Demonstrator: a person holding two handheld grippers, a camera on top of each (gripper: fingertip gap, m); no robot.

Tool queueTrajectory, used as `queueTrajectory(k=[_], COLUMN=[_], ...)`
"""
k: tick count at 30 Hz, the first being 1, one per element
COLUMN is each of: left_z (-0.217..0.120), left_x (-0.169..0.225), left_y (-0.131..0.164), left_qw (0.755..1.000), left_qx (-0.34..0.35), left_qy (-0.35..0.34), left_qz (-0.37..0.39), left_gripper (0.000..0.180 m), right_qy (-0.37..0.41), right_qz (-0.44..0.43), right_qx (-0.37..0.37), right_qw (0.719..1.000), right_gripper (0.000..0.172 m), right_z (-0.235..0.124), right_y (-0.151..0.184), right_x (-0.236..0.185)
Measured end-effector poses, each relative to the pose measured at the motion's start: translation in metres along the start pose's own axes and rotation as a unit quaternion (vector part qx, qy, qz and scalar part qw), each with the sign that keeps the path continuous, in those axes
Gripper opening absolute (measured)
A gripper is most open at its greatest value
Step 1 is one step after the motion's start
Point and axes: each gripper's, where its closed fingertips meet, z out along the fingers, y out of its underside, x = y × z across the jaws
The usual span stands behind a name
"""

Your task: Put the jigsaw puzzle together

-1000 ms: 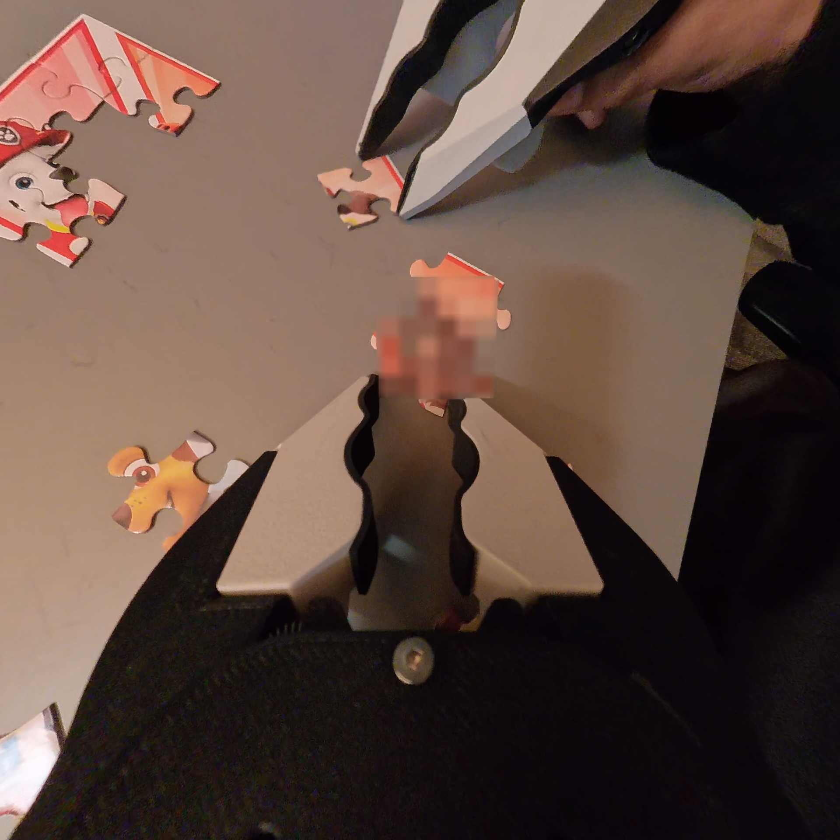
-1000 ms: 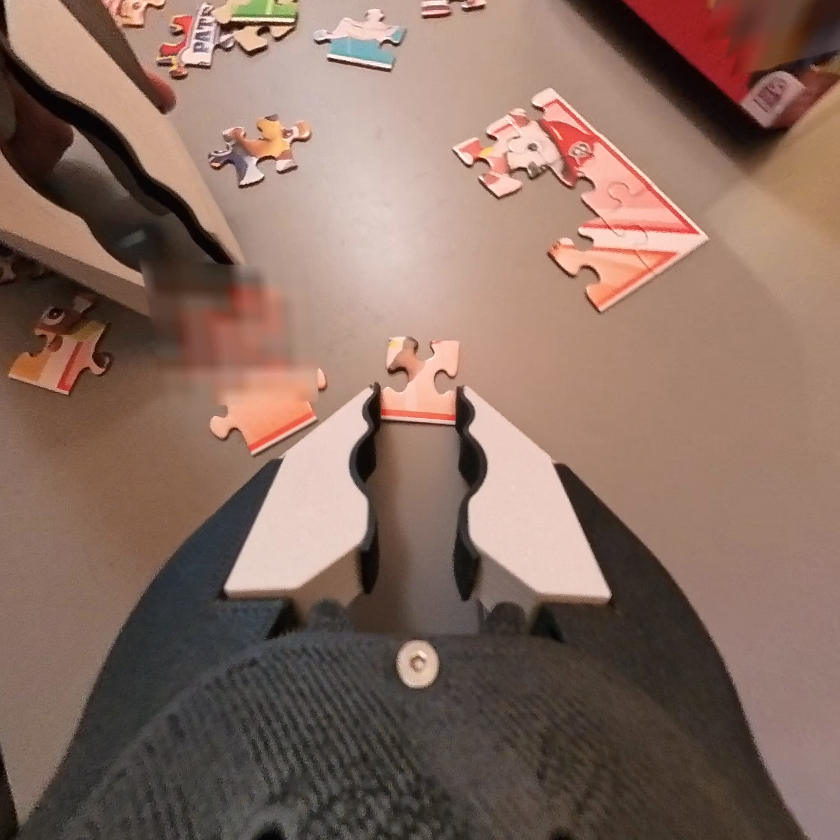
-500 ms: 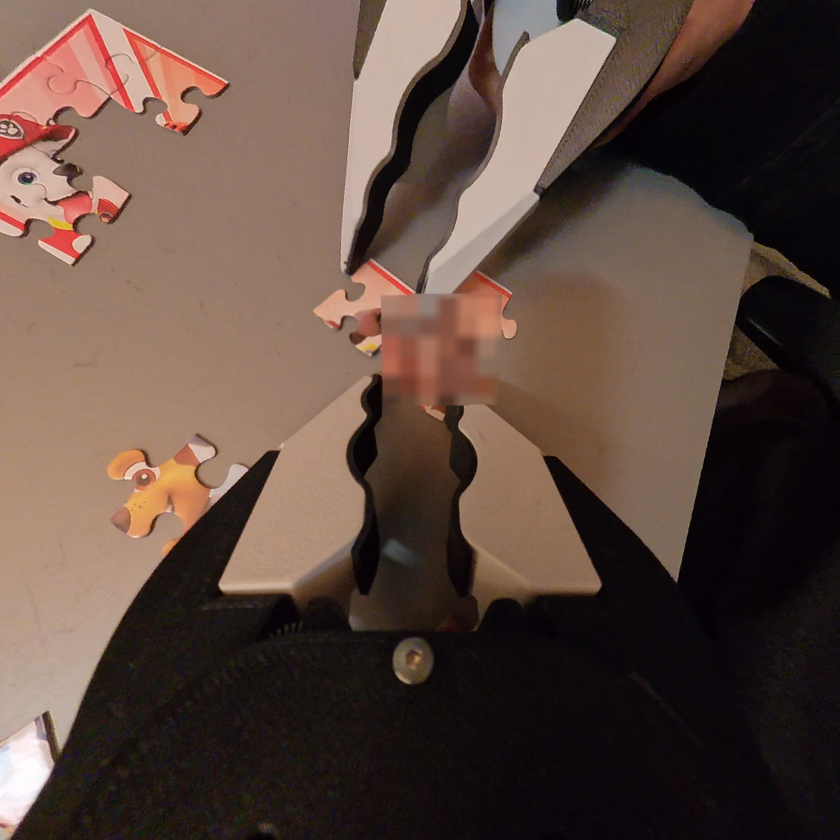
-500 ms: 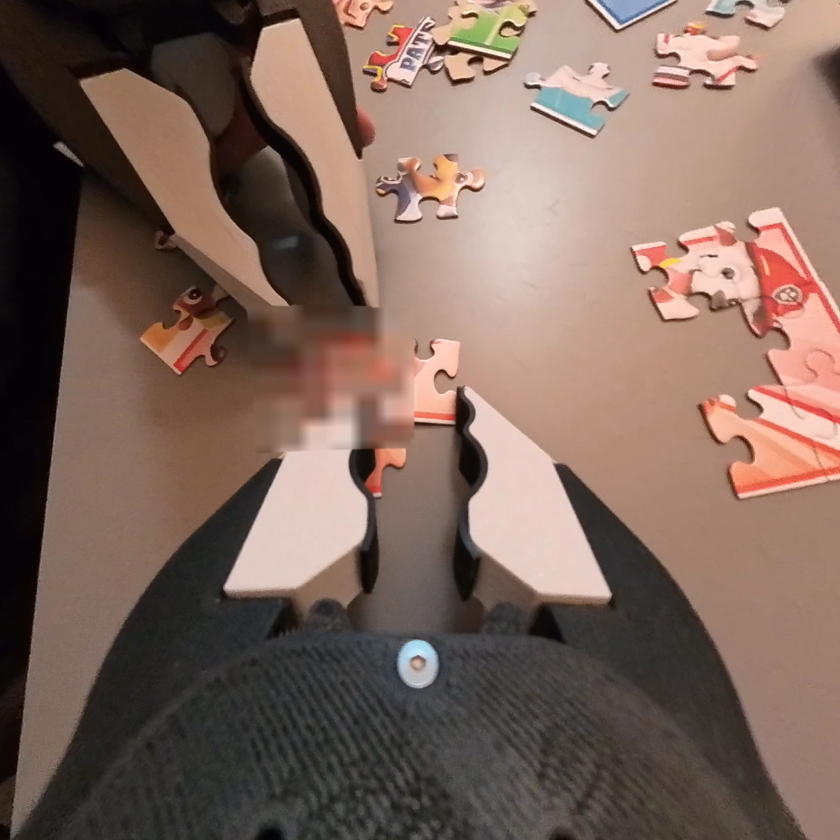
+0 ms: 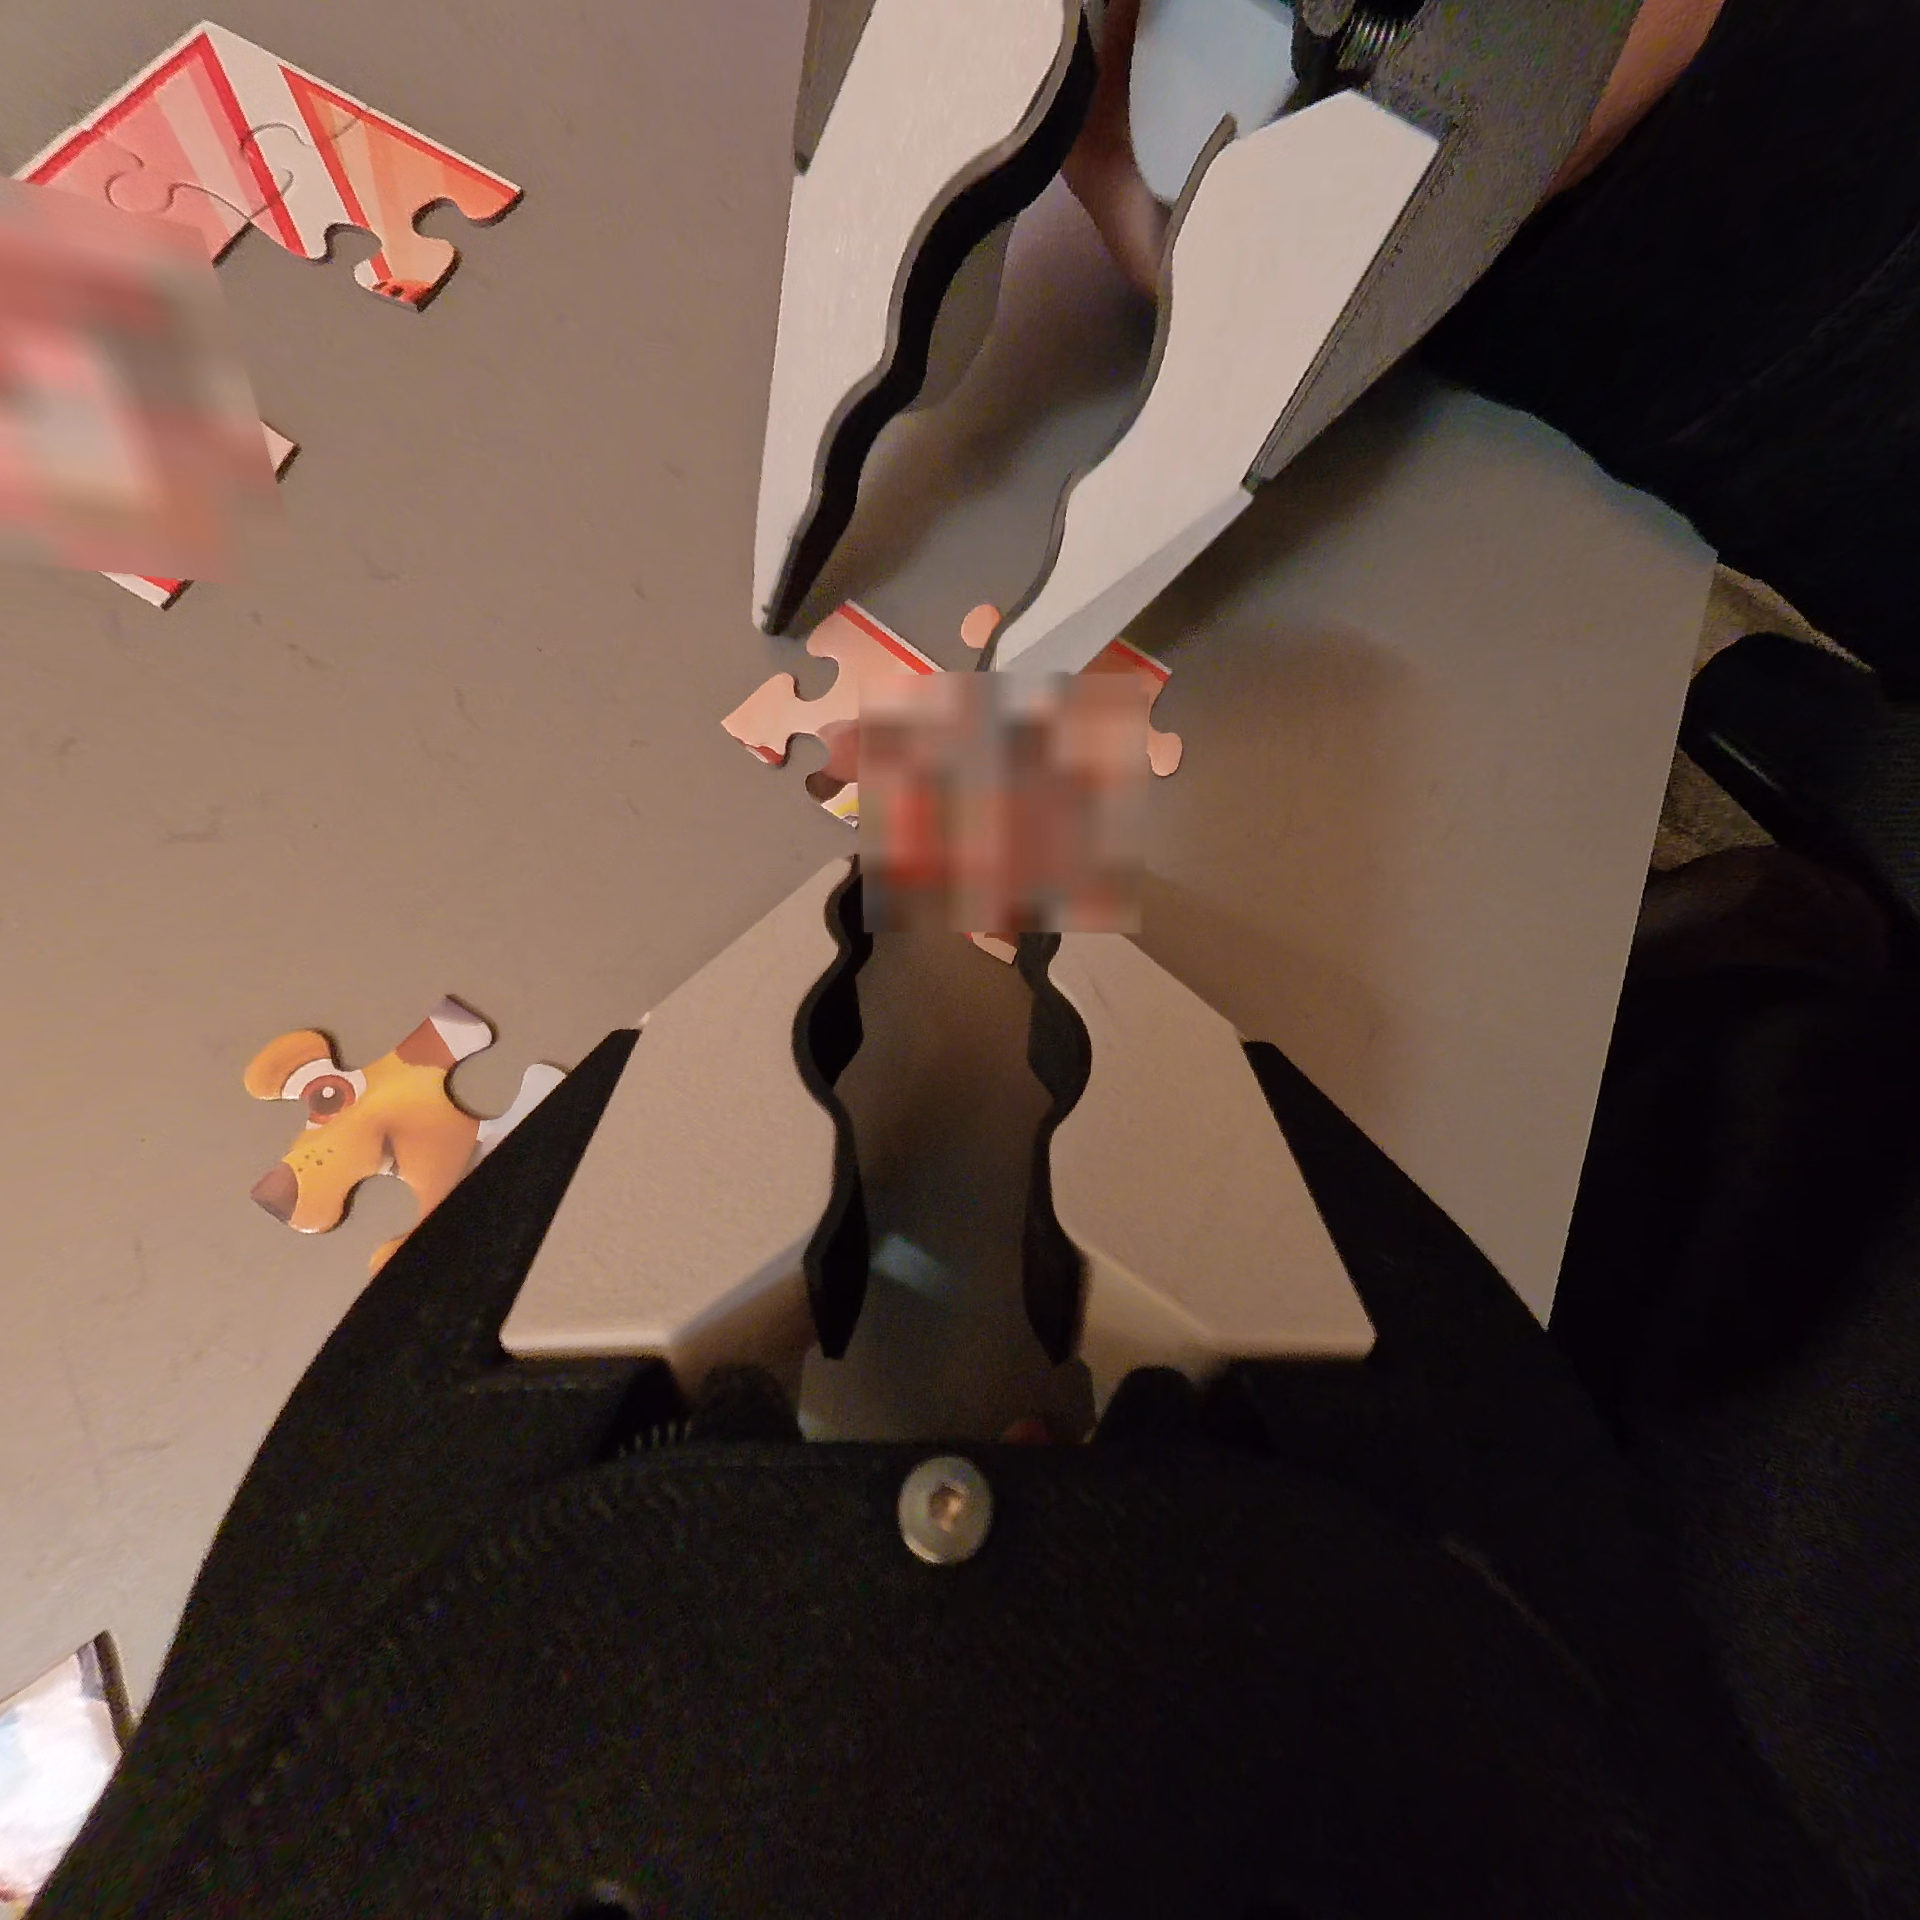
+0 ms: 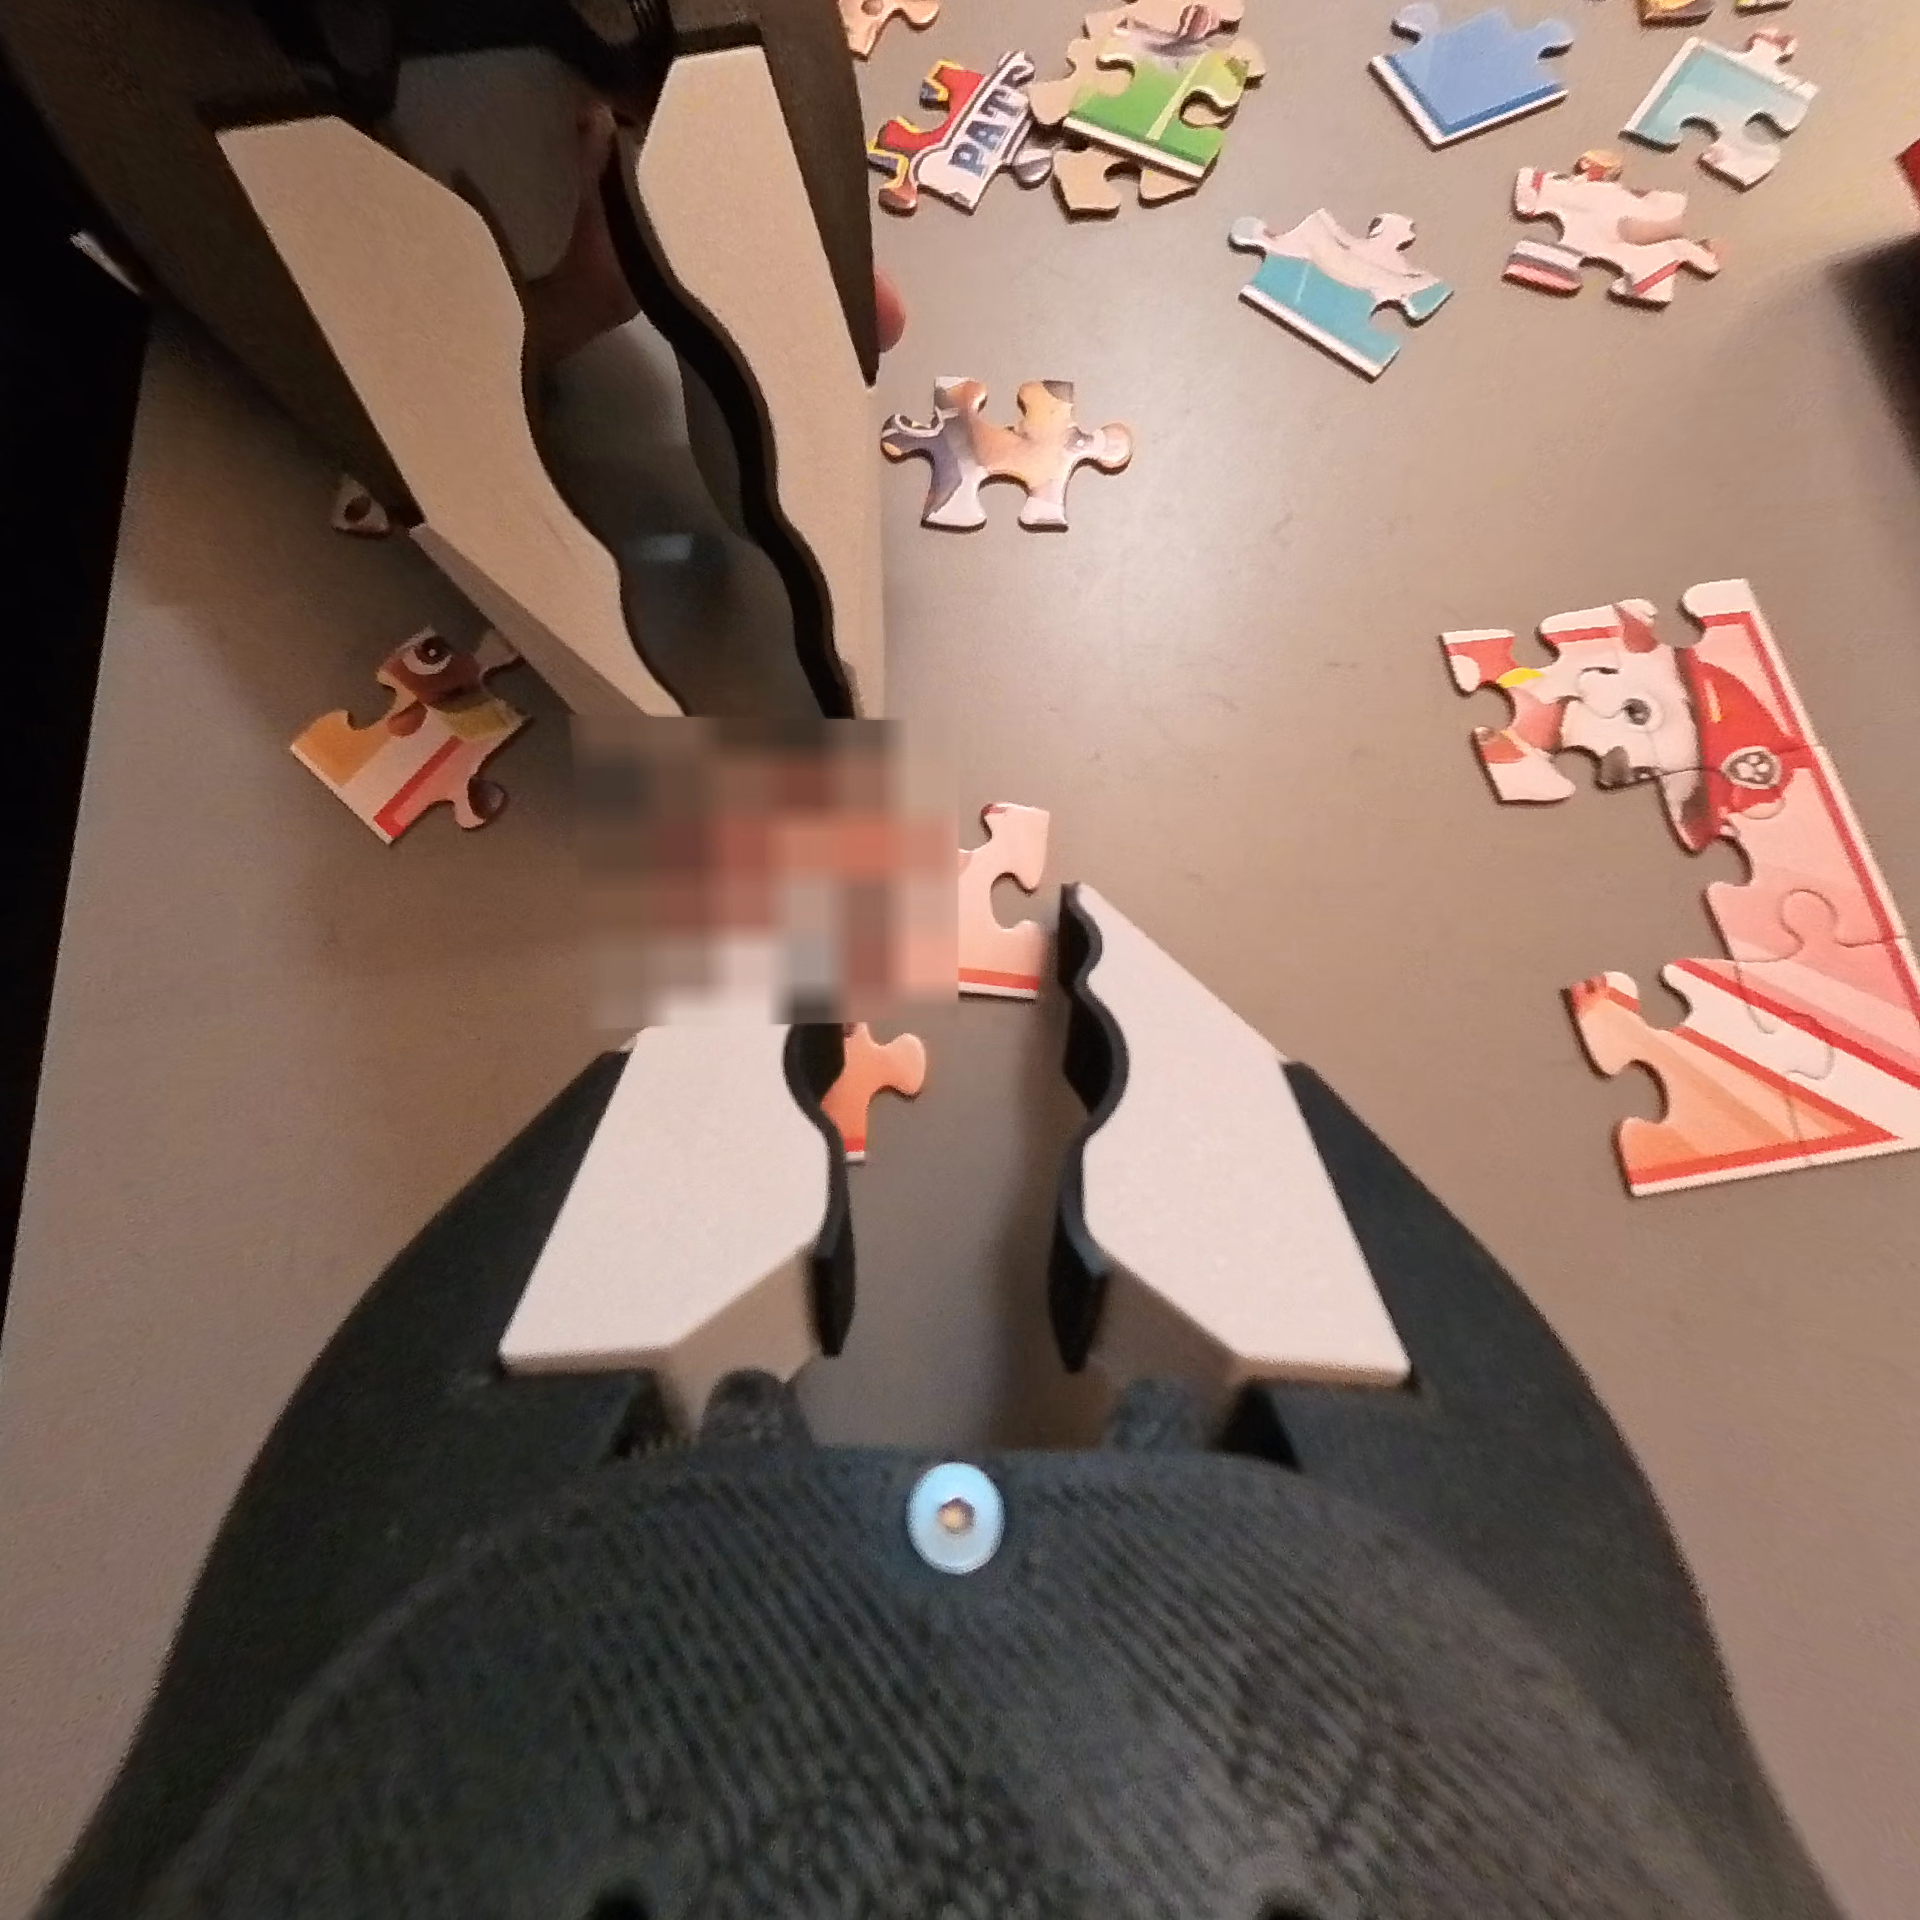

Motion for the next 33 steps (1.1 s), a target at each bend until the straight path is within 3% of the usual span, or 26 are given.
queueTrajectory(k=[13,33], left_z=[0.0,-0.005], left_x=[0.0,0.0], left_y=[0.0,-0.002], left_qw=[1.0,1.0], left_qx=[0.0,0.007], left_qy=[-0.002,-0.016], left_qz=[0.002,0.008], left_gripper=[0.025,0.028], right_qy=[0.033,0.032], right_qz=[0.074,0.04], right_qx=[0.035,0.048], right_qw=[0.996,0.998], right_gripper=[0.03,0.034], right_z=[-0.017,-0.01], right_y=[0.015,0.002], right_x=[0.028,0.015])
